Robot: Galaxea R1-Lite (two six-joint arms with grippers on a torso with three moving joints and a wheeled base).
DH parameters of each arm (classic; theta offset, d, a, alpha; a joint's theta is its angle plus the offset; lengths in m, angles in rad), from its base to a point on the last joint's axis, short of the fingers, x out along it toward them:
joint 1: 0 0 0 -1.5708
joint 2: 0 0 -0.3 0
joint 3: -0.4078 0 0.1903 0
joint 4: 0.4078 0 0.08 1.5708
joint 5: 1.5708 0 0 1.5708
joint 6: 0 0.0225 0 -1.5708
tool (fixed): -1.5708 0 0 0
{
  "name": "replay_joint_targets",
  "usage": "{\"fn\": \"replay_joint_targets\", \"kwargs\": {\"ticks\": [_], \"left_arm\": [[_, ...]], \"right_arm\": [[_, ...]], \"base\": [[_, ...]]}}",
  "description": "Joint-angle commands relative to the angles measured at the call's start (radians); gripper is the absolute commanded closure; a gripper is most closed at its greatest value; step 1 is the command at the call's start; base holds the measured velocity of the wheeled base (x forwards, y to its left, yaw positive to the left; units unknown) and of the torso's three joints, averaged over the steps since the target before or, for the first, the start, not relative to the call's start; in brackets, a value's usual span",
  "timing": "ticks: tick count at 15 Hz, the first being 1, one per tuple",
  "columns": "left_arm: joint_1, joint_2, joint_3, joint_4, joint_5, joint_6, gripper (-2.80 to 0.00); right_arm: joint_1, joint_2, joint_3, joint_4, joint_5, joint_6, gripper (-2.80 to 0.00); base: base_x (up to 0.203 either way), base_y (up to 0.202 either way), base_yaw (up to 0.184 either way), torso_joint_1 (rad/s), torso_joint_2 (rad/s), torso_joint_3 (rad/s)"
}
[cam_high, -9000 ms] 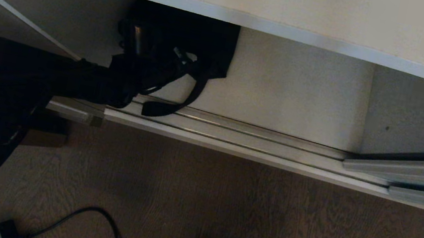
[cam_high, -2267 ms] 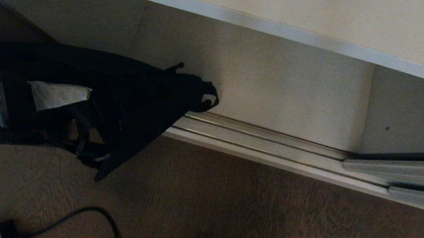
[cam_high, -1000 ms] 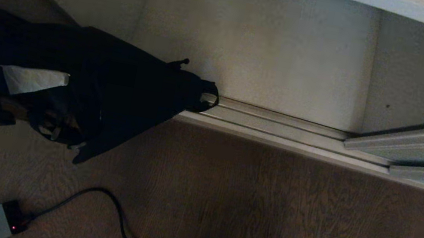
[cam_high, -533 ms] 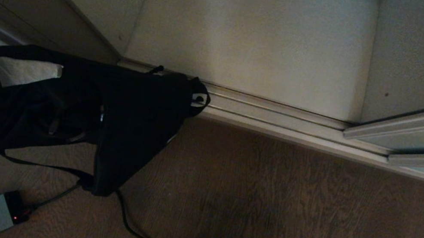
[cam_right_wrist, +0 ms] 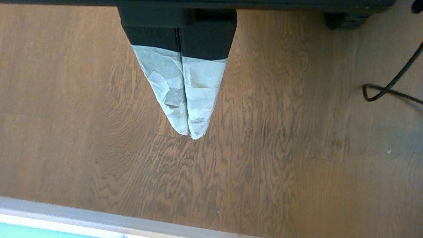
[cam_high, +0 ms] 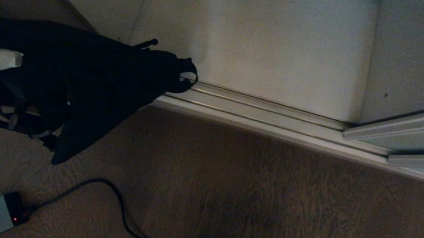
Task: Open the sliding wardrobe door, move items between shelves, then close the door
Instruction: Place the bag on the higher shelf
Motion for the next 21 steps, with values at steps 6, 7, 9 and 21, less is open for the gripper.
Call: {"fn": "replay_joint_targets", "kwargs": {"ticks": [6, 7, 9, 21], "left_arm": [[0.076, -0.057, -0.01, 0.053, -0.095, -0.017, 0.0], [0.075, -0.057, -0.011, 0.071, -0.096, -0.027, 0.0], [0.075, -0.056, -0.01, 0.095, -0.097, -0.048, 0.0], [0.075, -0.057, -0.008, 0.237, -0.123, -0.091, 0.0]], "right_arm": [[0.001, -0.005, 0.0, 0.0, 0.001, 0.0, 0.0], [0.001, -0.005, 0.0, 0.0, 0.001, 0.0, 0.0], [0.001, -0.005, 0.0, 0.0, 0.001, 0.0, 0.0], [0.001, -0.005, 0.0, 0.0, 0.001, 0.002, 0.0]], "base": [[0.0, 0.0, 0.0, 0.0, 0.0, 0.0], [0.0, 0.0, 0.0, 0.0, 0.0, 0.0], [0.0, 0.0, 0.0, 0.0, 0.0, 0.0], [0.0, 0.0, 0.0, 0.003, 0.0, 0.184]]}}
